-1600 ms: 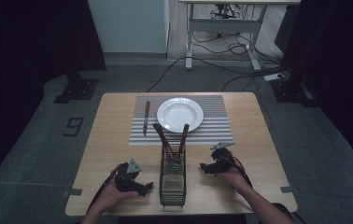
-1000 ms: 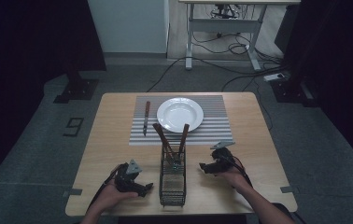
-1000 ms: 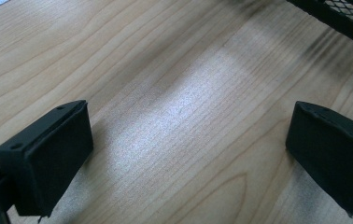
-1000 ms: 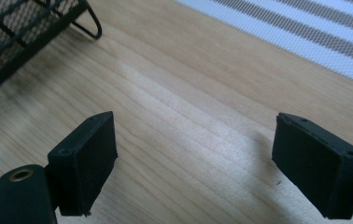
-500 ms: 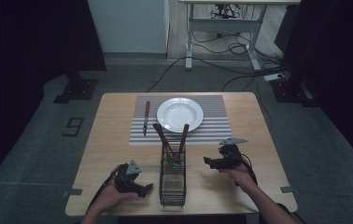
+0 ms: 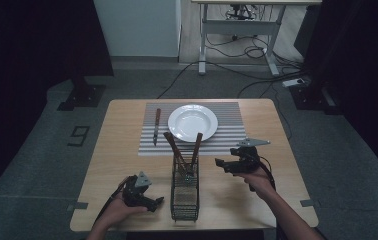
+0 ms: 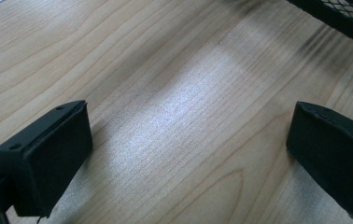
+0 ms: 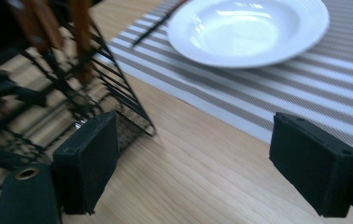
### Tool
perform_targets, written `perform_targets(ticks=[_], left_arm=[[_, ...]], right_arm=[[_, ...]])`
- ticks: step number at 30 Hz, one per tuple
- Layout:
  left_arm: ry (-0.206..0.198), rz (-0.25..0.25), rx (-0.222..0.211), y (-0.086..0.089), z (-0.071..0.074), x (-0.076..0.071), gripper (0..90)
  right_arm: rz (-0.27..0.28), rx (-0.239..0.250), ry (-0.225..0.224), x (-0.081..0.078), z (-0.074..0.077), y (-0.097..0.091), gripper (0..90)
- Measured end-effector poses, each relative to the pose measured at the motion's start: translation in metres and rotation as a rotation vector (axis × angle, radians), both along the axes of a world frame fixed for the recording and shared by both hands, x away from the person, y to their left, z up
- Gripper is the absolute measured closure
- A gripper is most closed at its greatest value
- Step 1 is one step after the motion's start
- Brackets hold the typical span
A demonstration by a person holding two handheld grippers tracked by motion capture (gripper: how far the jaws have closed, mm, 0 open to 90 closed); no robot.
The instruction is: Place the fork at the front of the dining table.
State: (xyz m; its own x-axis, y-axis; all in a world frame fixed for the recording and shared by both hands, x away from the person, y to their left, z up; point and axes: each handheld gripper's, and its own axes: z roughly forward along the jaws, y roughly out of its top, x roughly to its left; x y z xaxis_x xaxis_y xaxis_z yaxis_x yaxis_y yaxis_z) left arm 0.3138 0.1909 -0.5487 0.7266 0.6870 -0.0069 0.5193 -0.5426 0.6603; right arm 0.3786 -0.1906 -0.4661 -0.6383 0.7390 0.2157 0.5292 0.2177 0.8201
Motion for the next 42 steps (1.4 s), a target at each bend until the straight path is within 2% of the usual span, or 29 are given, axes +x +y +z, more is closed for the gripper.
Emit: perform_targets(ticks=[2, 3, 9, 17, 28, 35, 42], left_arm=[[0.0, -0.001, -0.001, 0.0, 0.0, 0.0, 0.3], [0.0, -0.002, -0.001, 0.0, 0.0, 0.0, 0.3], [0.001, -0.007, 0.0, 0.0, 0.0, 0.0, 0.0], [0.0, -0.007, 0.0, 0.0, 0.0, 0.0, 0.0], [0.0, 0.0, 0.0, 0.0, 0.0, -0.001, 0.1], [0.0, 0.002, -0.001, 0.0, 0.0, -0.001, 0.1], [0.0, 0.002, -0.001, 0.0, 0.0, -0.001, 0.1]], right_arm=[[0.009, 0.017, -0.006, -0.001, 0.007, 0.002, 16.0], [0.021, 0.024, -0.022, -0.002, 0.014, 0.006, 16.1], [0.035, 0.036, -0.047, 0.002, 0.03, 0.015, 16.3], [0.063, 0.061, -0.059, 0.003, 0.042, 0.025, 16.5], [0.083, 0.07, -0.046, 0.017, 0.046, 0.042, 19.6], [0.109, 0.074, -0.062, 0.023, 0.049, 0.057, 27.5], [0.136, 0.079, -0.065, 0.026, 0.042, 0.065, 37.8]])
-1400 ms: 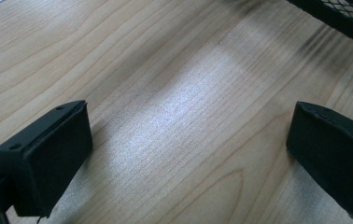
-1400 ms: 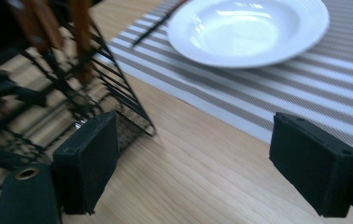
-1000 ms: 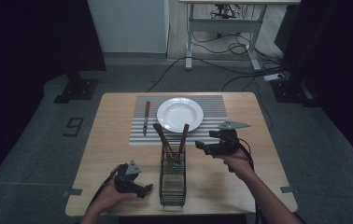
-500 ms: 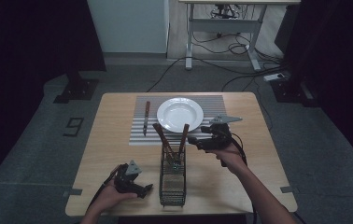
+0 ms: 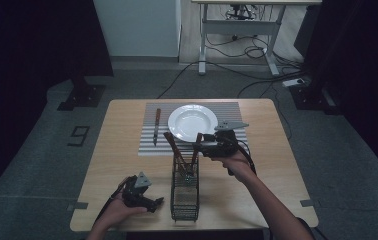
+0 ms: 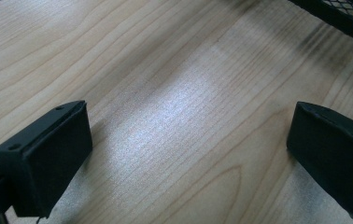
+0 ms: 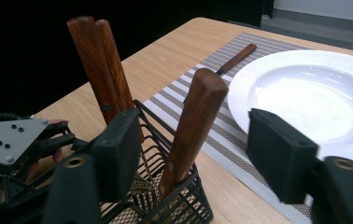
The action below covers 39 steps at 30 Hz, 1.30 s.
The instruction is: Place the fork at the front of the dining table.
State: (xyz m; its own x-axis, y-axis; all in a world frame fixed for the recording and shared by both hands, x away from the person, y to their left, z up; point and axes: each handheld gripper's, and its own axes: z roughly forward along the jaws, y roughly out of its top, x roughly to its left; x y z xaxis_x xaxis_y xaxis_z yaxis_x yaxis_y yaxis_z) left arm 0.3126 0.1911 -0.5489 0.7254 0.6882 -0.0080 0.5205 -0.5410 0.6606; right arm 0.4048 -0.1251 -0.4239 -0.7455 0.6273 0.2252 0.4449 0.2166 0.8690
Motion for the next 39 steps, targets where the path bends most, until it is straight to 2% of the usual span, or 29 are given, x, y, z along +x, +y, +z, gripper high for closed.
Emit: perform_targets(ticks=[4, 9, 11, 13, 19, 25, 31, 35, 39], left_arm=[[0.0, 0.0, 0.0, 0.0, 0.0, 0.0, 0.1], [0.0, 0.0, 0.0, 0.0, 0.0, 0.0, 0.1], [0.0, 0.0, 0.0, 0.0, 0.0, 0.0, 0.1], [0.0, 0.0, 0.0, 0.0, 0.0, 0.0, 0.0], [0.0, -0.001, 0.0, 0.0, 0.0, 0.0, 0.0], [0.001, -0.002, 0.0, -0.001, 0.0, 0.0, 0.0], [0.001, -0.003, 0.0, -0.001, 0.0, 0.0, 0.0], [0.001, -0.004, 0.003, -0.001, 0.0, 0.0, 0.0], [0.001, -0.004, 0.003, -0.001, 0.0, 0.0, 0.0]], right_arm=[[0.01, 0.016, 0.0, 0.001, -0.004, 0.001, 52.0], [0.016, 0.041, 0.019, 0.002, -0.011, -0.001, 63.2], [0.018, 0.045, 0.022, 0.002, -0.011, -0.001, 64.2], [0.025, 0.055, 0.027, 0.003, -0.012, -0.001, 70.0], [0.035, 0.086, 0.048, 0.004, -0.012, -0.001, 77.8], [0.036, 0.116, 0.027, 0.001, -0.008, -0.003, 80.1], [0.038, 0.119, -0.03, -0.003, -0.001, -0.003, 80.2], [0.027, 0.15, -0.063, -0.006, 0.006, -0.007, 80.2], [0.021, 0.166, -0.077, -0.007, 0.01, -0.01, 80.2]])
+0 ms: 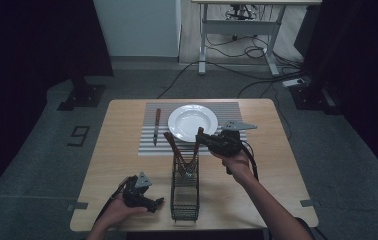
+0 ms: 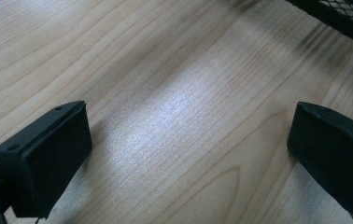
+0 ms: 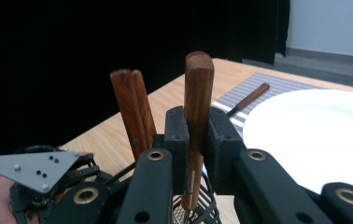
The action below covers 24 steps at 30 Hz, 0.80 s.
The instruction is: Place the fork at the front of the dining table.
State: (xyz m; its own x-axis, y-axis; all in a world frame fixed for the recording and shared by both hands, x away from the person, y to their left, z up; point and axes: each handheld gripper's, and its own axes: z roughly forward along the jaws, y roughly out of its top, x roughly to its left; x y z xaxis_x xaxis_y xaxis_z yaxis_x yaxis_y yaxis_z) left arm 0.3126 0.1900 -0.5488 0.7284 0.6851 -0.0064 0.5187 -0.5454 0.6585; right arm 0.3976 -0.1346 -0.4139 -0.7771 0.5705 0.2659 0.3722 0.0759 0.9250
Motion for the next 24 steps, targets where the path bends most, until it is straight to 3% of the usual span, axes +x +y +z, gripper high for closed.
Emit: perform_targets(ticks=[14, 22, 24], left_arm=[[-0.001, -0.002, 0.0, -0.001, 0.0, 0.0, 0.0], [-0.001, -0.003, 0.001, -0.001, 0.0, 0.0, 0.0], [-0.002, -0.003, 0.001, -0.001, 0.0, 0.0, 0.0]], right_arm=[[-0.007, 0.062, -0.043, -0.005, 0.017, -0.01, 80.3], [-0.016, 0.136, -0.059, -0.007, 0.032, -0.026, 80.4], [-0.029, 0.159, -0.083, -0.009, 0.041, -0.034, 80.4]])
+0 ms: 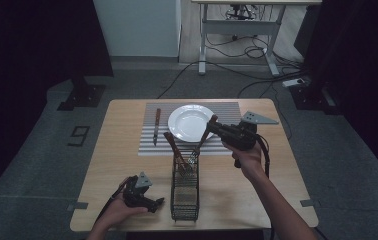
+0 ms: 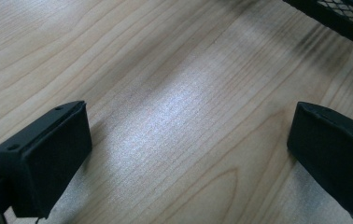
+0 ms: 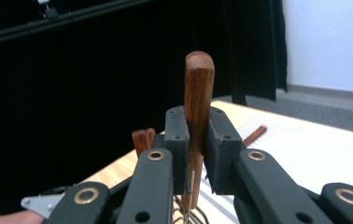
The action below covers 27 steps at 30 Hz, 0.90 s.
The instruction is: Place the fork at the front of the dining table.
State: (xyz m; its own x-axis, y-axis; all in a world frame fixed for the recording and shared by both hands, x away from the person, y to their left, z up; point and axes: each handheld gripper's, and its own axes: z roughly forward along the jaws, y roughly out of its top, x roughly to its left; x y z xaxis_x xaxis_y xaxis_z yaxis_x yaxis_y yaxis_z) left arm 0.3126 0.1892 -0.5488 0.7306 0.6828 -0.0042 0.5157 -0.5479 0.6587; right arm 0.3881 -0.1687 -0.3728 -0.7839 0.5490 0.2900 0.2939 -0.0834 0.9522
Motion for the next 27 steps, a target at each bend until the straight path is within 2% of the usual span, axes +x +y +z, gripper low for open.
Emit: perform_targets(ticks=[3, 4, 9, 16, 21, 27], left_arm=[[0.0, 0.0, 0.0, 0.0, 0.0, 0.0, 0.0], [0.0, 0.0, 0.0, 0.0, 0.0, 0.0, 0.0], [0.0, -0.001, 0.0, 0.0, 0.0, 0.0, 0.0], [0.001, -0.002, -0.001, -0.001, 0.0, 0.0, 0.0], [0.001, -0.002, -0.001, -0.001, 0.0, 0.0, 0.0], [0.001, -0.002, -0.001, -0.001, 0.0, 0.0, 0.0]], right_arm=[[-0.008, 0.022, -0.013, -0.002, 0.005, -0.004, 80.4], [-0.017, 0.04, -0.025, -0.003, 0.01, -0.01, 80.4], [-0.042, 0.072, -0.047, -0.005, 0.021, -0.026, 80.4], [-0.076, 0.099, -0.054, -0.004, 0.026, -0.041, 80.4], [-0.09, 0.101, -0.058, -0.004, 0.026, -0.046, 80.4], [-0.121, 0.079, -0.056, 0.0, 0.023, -0.051, 80.4]])
